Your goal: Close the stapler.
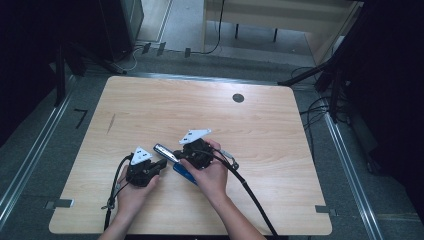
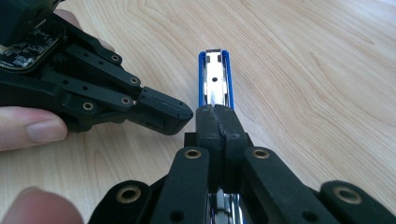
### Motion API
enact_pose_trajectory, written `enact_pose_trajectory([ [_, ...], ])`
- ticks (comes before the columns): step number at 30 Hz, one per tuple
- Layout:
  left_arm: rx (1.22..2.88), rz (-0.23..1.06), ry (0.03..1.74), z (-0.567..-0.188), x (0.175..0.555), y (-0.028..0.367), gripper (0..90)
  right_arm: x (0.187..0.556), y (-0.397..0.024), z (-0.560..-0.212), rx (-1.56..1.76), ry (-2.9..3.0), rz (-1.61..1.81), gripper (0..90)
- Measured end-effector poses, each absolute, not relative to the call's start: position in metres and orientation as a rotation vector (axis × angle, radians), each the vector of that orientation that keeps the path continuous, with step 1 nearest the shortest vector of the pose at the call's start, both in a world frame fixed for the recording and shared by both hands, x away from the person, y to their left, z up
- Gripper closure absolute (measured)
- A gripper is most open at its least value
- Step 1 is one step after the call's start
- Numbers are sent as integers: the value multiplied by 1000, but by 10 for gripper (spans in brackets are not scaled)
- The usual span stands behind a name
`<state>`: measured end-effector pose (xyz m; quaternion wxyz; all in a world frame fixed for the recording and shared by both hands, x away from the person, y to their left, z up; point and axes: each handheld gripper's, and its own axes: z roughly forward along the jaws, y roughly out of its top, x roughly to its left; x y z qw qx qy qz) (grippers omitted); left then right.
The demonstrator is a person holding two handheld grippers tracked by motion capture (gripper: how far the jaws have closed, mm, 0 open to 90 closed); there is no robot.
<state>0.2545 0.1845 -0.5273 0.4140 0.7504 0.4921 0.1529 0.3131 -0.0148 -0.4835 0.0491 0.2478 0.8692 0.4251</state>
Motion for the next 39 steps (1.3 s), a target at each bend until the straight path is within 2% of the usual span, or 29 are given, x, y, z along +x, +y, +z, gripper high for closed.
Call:
enact_pose_trajectory([
  [18,1924,394,1314,-533,264,179,900,323,4,-494,739,2676,1243,900],
  [39,1900,418,1244,-531,260,175,900,323,3,-491,737,2662,1242,900],
])
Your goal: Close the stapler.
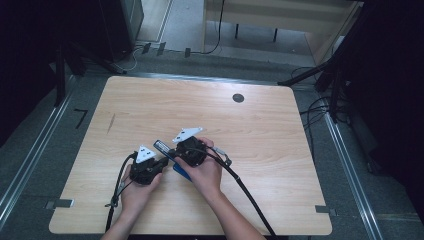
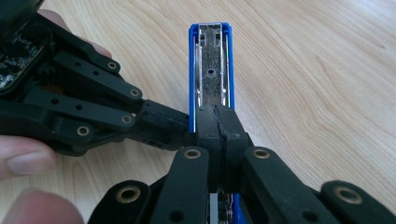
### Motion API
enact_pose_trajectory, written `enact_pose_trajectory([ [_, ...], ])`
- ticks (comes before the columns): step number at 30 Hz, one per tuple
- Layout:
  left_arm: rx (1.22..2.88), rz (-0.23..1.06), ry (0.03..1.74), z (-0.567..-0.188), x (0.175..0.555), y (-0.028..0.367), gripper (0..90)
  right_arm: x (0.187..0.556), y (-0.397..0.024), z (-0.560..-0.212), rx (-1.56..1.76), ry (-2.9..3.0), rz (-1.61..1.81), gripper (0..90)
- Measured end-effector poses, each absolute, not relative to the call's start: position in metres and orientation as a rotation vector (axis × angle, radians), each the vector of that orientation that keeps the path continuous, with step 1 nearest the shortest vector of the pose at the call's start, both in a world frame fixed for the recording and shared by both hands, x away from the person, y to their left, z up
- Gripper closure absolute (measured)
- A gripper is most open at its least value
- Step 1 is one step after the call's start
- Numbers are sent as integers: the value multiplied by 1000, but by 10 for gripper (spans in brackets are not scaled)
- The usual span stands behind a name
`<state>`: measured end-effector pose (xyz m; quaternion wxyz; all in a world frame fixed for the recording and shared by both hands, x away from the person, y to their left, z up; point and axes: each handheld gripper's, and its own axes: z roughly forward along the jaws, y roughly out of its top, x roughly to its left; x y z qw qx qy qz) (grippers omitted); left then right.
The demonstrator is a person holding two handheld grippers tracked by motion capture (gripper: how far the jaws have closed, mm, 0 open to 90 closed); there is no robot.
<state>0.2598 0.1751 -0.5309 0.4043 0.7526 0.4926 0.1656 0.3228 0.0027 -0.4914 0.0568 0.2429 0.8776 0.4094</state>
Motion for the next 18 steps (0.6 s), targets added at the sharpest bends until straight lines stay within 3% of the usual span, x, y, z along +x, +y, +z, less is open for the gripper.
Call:
enact_pose_trajectory([
  [18,1906,331,1137,-532,240,148,900,315,-10,-477,711,2629,1272,900],
])
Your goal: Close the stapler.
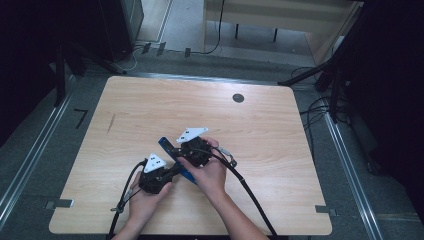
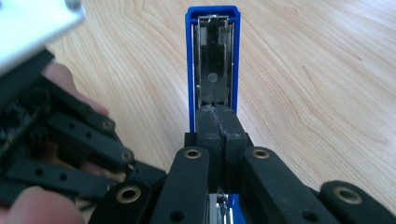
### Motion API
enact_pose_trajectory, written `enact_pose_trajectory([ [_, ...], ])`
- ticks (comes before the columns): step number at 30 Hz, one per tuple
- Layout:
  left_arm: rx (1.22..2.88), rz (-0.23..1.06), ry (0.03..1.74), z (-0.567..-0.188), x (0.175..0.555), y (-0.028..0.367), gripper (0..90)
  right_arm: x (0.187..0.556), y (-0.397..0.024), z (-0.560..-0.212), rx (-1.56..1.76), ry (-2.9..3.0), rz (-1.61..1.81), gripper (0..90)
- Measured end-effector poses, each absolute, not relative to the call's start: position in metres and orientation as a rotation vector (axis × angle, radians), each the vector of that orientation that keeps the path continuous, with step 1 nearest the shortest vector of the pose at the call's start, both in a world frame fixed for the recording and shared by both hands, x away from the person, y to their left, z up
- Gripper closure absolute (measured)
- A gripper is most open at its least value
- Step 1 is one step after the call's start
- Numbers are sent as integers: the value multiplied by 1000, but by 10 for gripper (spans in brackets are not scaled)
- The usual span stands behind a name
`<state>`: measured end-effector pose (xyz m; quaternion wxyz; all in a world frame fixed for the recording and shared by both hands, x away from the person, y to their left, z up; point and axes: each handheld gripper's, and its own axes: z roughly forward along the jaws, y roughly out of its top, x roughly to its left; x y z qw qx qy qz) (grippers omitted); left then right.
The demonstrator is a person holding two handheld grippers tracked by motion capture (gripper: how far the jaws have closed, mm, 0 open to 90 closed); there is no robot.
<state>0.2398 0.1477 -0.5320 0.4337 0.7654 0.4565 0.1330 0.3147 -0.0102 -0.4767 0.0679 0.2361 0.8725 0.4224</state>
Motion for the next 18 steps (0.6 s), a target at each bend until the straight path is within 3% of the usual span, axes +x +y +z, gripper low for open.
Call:
enact_pose_trajectory([
  [18,1949,380,1065,-532,233,123,900,311,-18,-472,710,2600,1320,900],
])
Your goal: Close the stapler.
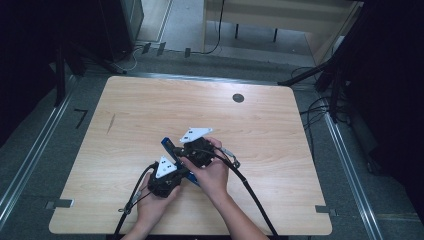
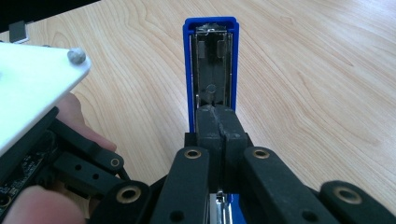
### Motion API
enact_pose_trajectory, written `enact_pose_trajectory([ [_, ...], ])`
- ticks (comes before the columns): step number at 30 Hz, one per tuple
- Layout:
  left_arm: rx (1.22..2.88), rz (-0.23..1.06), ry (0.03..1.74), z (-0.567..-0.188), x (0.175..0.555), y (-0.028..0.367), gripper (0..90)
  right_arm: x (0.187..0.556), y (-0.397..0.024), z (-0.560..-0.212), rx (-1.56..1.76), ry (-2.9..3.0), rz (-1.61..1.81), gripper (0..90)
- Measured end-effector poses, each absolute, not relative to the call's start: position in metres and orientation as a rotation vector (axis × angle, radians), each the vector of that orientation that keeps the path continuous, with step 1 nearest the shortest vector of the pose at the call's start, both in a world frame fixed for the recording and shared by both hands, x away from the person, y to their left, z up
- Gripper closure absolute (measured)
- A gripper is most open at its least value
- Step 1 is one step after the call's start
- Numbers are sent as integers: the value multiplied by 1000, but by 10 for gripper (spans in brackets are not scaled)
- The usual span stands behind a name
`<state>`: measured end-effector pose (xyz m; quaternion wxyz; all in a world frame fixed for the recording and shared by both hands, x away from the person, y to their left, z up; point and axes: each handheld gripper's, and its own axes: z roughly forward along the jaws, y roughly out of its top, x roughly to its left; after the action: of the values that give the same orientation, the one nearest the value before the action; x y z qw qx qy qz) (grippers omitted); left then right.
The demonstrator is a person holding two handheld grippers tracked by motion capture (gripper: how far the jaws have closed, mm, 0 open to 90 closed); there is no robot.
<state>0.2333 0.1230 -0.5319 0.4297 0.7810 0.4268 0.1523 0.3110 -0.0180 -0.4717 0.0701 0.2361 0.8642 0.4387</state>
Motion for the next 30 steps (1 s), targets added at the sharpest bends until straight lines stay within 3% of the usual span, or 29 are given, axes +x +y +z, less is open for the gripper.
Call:
enact_pose_trajectory([
  [30,2028,388,995,-533,231,114,900,299,-41,-466,723,2570,1356,900],
])
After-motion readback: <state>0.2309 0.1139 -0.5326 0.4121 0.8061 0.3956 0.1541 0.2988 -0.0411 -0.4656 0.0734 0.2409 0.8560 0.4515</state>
